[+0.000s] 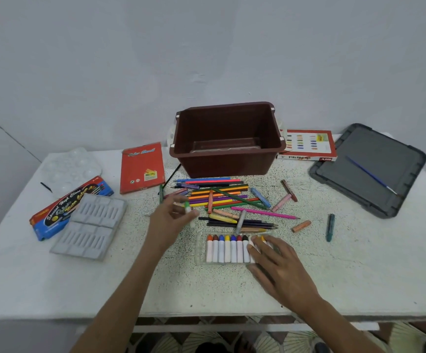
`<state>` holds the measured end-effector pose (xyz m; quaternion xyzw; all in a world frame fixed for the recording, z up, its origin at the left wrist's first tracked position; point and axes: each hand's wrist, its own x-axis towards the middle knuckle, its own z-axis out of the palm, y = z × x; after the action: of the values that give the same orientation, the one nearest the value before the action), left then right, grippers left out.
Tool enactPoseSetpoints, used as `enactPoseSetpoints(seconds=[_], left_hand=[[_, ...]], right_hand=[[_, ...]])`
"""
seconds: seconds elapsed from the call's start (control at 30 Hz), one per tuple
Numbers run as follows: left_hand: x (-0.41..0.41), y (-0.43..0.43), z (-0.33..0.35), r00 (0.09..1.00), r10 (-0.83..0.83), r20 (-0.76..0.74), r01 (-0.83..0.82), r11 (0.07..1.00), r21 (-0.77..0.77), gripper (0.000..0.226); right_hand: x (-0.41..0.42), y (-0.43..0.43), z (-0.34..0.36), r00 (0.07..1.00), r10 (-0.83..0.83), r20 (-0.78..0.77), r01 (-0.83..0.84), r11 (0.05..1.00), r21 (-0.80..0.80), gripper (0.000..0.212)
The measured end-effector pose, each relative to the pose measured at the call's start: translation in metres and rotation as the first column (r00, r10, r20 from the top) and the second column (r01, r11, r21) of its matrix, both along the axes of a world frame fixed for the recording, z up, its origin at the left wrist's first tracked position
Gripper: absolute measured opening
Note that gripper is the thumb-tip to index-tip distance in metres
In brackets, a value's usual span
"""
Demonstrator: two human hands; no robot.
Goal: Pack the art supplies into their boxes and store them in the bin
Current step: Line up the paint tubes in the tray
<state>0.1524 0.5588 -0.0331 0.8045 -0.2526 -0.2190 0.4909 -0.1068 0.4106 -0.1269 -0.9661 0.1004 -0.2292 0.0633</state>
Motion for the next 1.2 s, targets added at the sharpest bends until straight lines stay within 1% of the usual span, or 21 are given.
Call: enactPoseSetpoints(seconds=[0.1,0.23,0.37,0.47,0.53,0.67,0.73,0.8,0.87,0.93,1.0,1.07,1.13,1.2], left_hand=[[-0.014,-0.001,-0.014,0.997,-0.051,0.06,0.047,0.997,0.058,0.033],[-0.026,-0.001,-0.021,0.986,-0.086,0.143,0.074,0.993,0.089,0.026],[-0.031,0.004,-0.03,0.972,-0.14,0.191,0.118,0.986,0.12,0.02],[-0.034,0.008,-0.037,0.942,-0.172,0.287,0.141,0.982,0.128,0.019],[-0.035,0.013,-0.042,0.914,-0.201,0.353,0.153,0.975,0.16,0.021],[-0.037,0.026,-0.055,0.887,-0.228,0.401,0.179,0.971,0.157,0.031],[-0.039,0.031,-0.059,0.842,-0.262,0.473,0.2,0.964,0.178,0.032],[-0.042,0.033,-0.063,0.777,-0.282,0.563,0.204,0.959,0.198,0.038],[-0.044,0.035,-0.068,0.735,-0.25,0.63,0.184,0.968,0.171,0.04],[-0.045,0.037,-0.074,0.714,-0.198,0.672,0.142,0.98,0.139,0.037],[-0.046,0.038,-0.079,0.694,-0.178,0.697,0.113,0.984,0.138,0.034],[-0.048,0.039,-0.08,0.669,-0.172,0.723,0.091,0.984,0.15,0.031],[-0.054,0.039,-0.079,0.623,-0.17,0.763,0.079,0.985,0.155,0.027],[-0.064,0.041,-0.077,0.589,-0.185,0.787,0.09,0.982,0.164,0.028]], right_hand=[[0.0,0.0,0.0,1.0,-0.003,-0.001,0.003,1.0,0.006,0.04],[-0.001,0.0,-0.001,1.0,-0.004,-0.015,0.004,1.0,0.001,0.04],[0.0,-0.001,-0.001,1.0,-0.009,-0.02,0.009,1.0,0.001,0.04],[0.0,-0.001,-0.001,1.0,-0.01,-0.023,0.01,1.0,-0.004,0.041],[0.0,0.0,0.0,1.0,-0.008,-0.015,0.008,1.0,-0.004,0.04],[0.0,0.0,0.002,1.0,-0.003,-0.005,0.003,1.0,0.01,0.039],[0.0,-0.001,0.0,1.0,0.002,-0.011,-0.002,1.0,0.015,0.04],[0.0,-0.001,-0.001,1.0,0.006,-0.02,-0.006,1.0,0.023,0.04],[0.0,0.0,-0.001,1.0,0.006,-0.022,-0.006,1.0,0.025,0.041],[0.001,0.0,0.0,1.0,0.005,-0.019,-0.005,1.0,0.023,0.041],[0.001,0.0,0.0,1.0,0.003,-0.016,-0.002,1.0,0.022,0.041],[0.001,0.001,0.002,1.0,-0.001,-0.013,0.001,1.0,0.013,0.041],[0.001,0.002,0.003,1.0,-0.005,-0.009,0.005,1.0,-0.003,0.04],[0.0,0.003,0.004,1.0,-0.013,-0.004,0.013,1.0,-0.014,0.04]])
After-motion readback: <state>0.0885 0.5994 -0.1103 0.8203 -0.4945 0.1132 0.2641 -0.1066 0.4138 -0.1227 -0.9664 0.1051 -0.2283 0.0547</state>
